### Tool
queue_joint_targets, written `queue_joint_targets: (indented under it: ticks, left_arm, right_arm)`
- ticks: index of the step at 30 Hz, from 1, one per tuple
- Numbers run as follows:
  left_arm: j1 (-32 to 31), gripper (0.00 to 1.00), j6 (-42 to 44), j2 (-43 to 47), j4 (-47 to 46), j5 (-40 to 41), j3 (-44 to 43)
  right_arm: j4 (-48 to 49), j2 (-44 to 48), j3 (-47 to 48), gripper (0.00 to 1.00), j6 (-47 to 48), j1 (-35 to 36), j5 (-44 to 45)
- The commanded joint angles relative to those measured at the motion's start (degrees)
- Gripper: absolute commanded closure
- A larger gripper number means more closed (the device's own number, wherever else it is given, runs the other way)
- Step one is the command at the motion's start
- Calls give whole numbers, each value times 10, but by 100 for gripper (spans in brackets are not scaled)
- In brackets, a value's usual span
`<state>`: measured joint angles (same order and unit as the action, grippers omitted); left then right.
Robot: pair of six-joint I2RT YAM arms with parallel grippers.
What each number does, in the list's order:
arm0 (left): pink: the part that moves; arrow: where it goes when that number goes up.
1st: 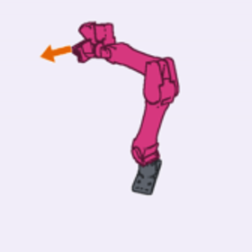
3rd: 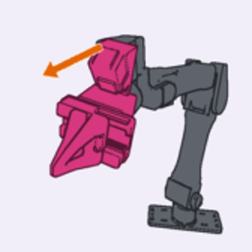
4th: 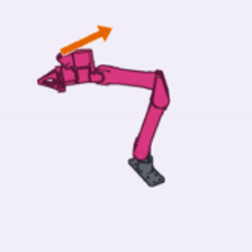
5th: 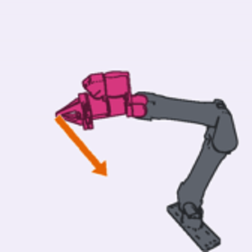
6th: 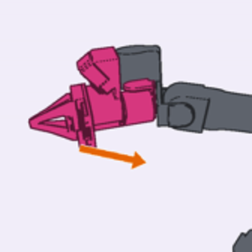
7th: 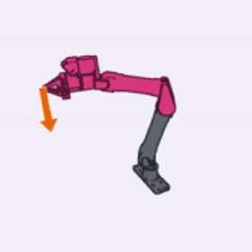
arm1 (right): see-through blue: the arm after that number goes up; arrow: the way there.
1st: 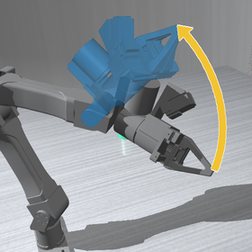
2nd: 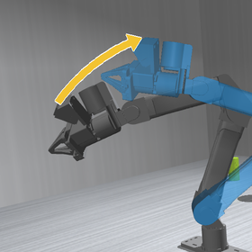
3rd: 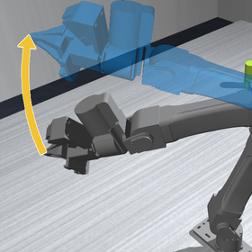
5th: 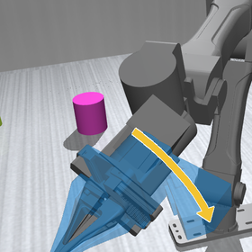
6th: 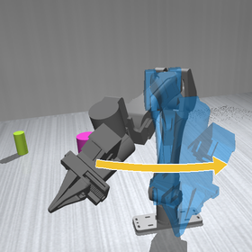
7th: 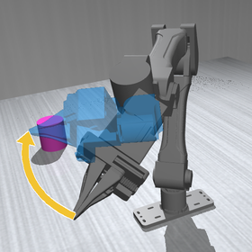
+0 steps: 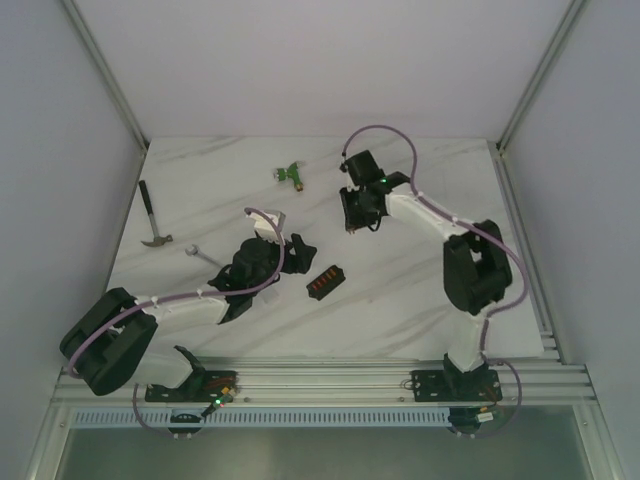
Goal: Snap on the fuse box
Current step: Pick up the fuse from the center of the board.
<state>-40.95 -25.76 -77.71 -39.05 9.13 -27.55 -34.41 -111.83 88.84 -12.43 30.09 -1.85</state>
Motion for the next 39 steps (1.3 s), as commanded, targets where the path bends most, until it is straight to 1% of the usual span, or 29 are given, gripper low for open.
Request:
queue_joint_targets:
  ticks: [1, 6, 8, 15, 20, 29, 39]
  left_arm:
    - [-14, 24, 19, -2, -68, -9, -20]
    - [-35, 29, 41, -12, -127, -5, -26]
    - [-42, 33, 48, -18, -146, -11, -33]
    - [-57, 41, 56, -72, -177, -33, -73]
    - [-62, 49, 49, -102, -189, -41, -99]
    - [-64, 59, 30, -121, -220, -64, -110]
    - [-65, 78, -6, -141, -249, -60, -114]
  right_arm:
    - [66, 90, -44, 77, -59, 0, -56]
    - [121, 166, -101, 76, -105, 2, -77]
    - [133, 190, -116, 76, -116, 2, -87]
    - [177, 258, -172, 76, -160, 7, -101]
    - [195, 280, -197, 76, -178, 10, -108]
    - [211, 296, -220, 76, -196, 16, -115]
    - [251, 323, -260, 76, -232, 22, -115]
